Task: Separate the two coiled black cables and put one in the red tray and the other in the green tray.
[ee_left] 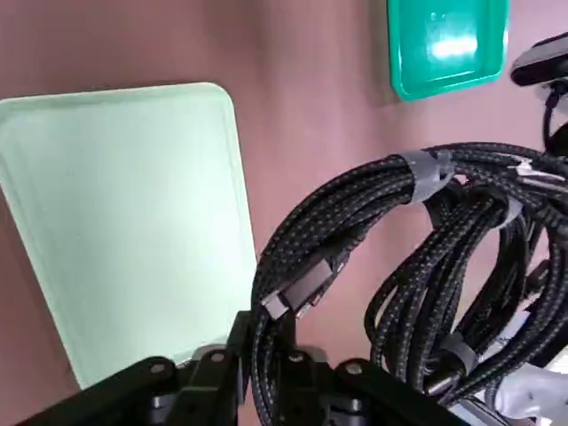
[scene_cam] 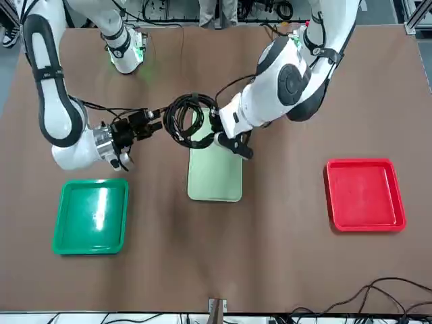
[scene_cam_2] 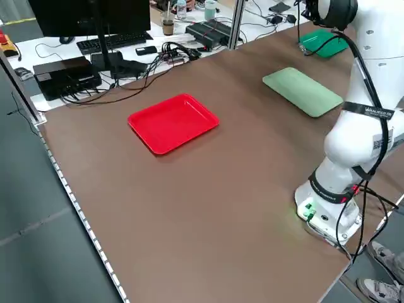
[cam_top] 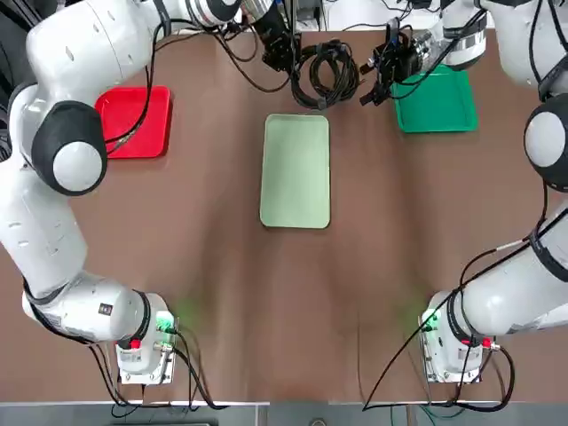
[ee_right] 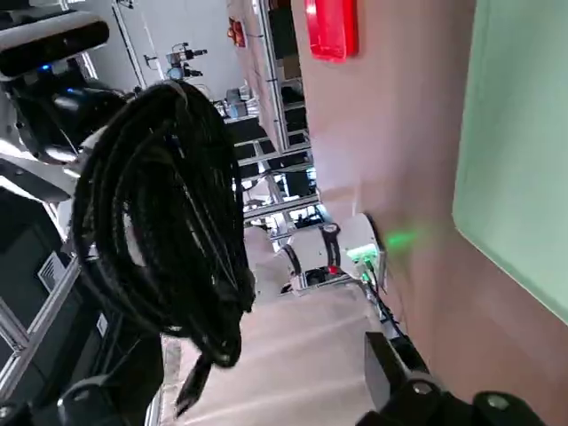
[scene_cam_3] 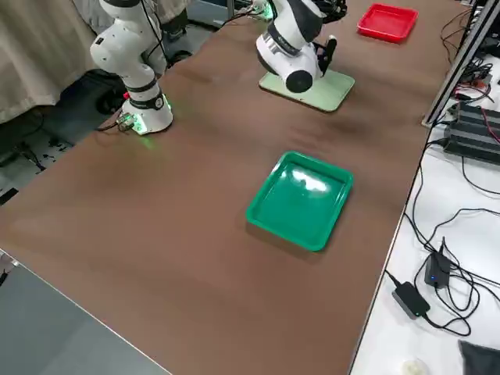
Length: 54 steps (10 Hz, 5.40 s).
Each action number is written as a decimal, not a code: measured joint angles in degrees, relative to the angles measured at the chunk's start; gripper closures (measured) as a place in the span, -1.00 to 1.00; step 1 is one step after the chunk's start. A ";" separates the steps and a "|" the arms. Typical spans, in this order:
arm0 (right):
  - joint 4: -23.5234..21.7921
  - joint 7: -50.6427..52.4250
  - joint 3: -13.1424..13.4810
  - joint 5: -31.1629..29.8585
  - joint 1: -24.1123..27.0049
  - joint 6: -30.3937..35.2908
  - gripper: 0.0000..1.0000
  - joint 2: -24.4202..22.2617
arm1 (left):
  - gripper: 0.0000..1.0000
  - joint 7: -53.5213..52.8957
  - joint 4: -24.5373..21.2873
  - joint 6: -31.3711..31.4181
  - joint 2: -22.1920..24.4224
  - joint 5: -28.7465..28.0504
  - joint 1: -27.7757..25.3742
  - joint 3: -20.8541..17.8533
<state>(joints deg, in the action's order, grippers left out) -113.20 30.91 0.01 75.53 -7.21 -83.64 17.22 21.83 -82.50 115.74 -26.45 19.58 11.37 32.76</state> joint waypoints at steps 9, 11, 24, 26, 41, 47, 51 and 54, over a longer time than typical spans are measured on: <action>0.00 -1.12 0.12 1.67 -0.14 -0.02 0.67 0.00 | 0.71 2.73 1.48 2.65 -2.67 0.08 1.94 0.05; 0.00 -1.13 0.14 1.67 -0.14 -0.02 0.67 0.00 | 0.71 2.74 1.55 2.67 -2.67 0.08 1.94 0.05; 18.65 -3.47 1.52 -36.67 14.62 -3.86 0.67 7.24 | 0.71 -3.60 -3.49 -7.60 4.99 -10.38 -0.93 -10.41; 21.54 1.55 1.55 -40.50 17.29 -9.19 0.67 11.26 | 0.71 -8.23 -6.92 -7.60 8.27 -10.40 -1.12 -16.33; 29.81 19.86 1.34 -40.88 26.22 -20.69 0.19 28.45 | 0.71 -48.67 -21.71 5.74 5.49 -8.65 -5.32 -58.37; 30.78 19.87 1.39 -40.89 26.33 -21.30 -0.98 28.45 | 0.72 -61.44 -12.94 5.91 -5.85 0.67 -11.10 -59.50; 39.25 7.21 1.16 -55.77 23.89 -17.25 -0.98 21.13 | 0.55 -62.12 -12.71 5.89 -6.85 4.20 -11.59 -59.35; 40.68 -8.65 1.16 -64.14 19.84 -11.82 -0.98 10.32 | -0.36 -62.18 -11.82 5.89 -6.58 5.69 -11.40 -59.28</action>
<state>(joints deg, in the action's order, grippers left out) -72.52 22.25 1.16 11.39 12.64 -95.46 27.54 -40.35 -94.33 121.63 -33.03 25.27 -0.04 -26.52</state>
